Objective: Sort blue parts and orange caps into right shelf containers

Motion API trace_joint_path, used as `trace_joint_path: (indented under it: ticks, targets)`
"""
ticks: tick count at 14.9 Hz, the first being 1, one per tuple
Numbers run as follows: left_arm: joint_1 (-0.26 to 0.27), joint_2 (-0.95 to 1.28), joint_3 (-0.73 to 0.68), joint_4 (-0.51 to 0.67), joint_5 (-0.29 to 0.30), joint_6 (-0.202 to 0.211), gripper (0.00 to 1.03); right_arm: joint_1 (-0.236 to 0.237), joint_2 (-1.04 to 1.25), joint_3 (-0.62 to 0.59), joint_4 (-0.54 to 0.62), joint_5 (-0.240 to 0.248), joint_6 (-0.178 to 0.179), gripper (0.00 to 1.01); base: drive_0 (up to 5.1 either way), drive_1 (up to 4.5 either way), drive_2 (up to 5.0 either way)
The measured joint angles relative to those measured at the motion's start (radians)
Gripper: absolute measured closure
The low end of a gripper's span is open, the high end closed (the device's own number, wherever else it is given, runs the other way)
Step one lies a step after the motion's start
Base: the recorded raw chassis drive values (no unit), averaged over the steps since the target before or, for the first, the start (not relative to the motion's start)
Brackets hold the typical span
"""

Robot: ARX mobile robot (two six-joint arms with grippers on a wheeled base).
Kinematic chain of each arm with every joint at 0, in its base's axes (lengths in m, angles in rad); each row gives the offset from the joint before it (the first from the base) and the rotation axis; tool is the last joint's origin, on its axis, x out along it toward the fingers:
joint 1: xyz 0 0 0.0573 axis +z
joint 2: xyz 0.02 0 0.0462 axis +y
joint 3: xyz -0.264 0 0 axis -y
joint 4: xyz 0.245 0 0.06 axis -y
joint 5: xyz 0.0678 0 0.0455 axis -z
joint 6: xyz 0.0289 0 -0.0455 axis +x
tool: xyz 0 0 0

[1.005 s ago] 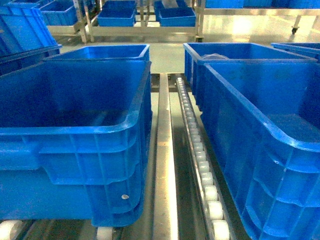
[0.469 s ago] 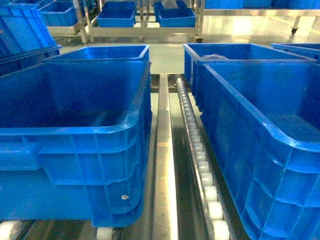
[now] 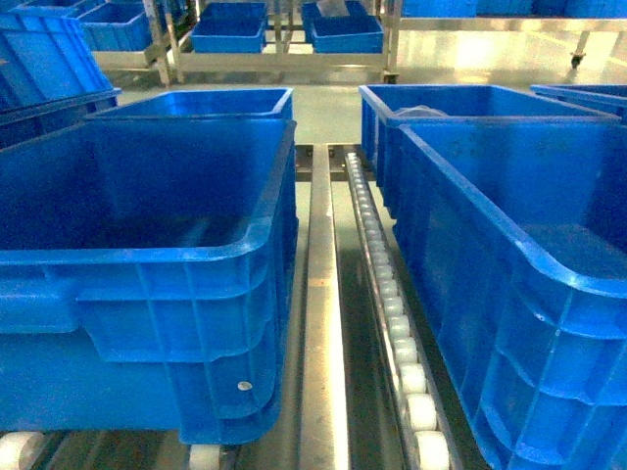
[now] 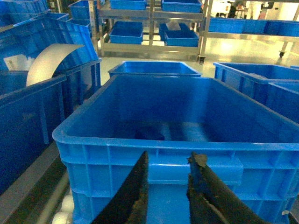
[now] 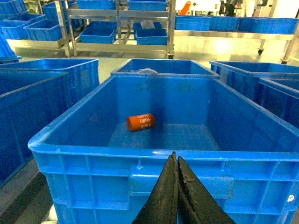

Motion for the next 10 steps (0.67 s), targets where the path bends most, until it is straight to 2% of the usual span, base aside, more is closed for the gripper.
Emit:
trace_joint_path:
  ticks: [1,3,7,8,9,10]
  targets:
    - [0.000,0.000,0.000,0.000,0.000,0.000,0.66,0.000,0.000,0.000,0.000,0.000,0.000,0.89,0.0,0.00,0.0]
    - [0.000,0.000,0.000,0.000,0.000,0.000,0.38,0.000,0.000,0.000,0.000,0.000,0.000,0.61,0.0,0.00,0.0]
    - [0.000,0.000,0.000,0.000,0.000,0.001,0.03,0.000,0.000,0.000,0.000,0.000,0.000,0.24,0.0,0.00,0.0]
    - [0.000,0.000,0.000,0.000,0.000,0.002,0.04,0.000,0.000,0.000,0.000,0.000,0.000,0.17,0.0,0.00,0.0]
    - [0.000,0.000,0.000,0.000,0.000,0.002,0.05,0.000,0.000,0.000,0.000,0.000,0.000,0.04,0.0,0.00,0.0]
    - [0.000,0.000,0.000,0.000,0.000,0.003,0.05,0.000,0.000,0.000,0.000,0.000,0.000,0.03,0.0,0.00,0.0]
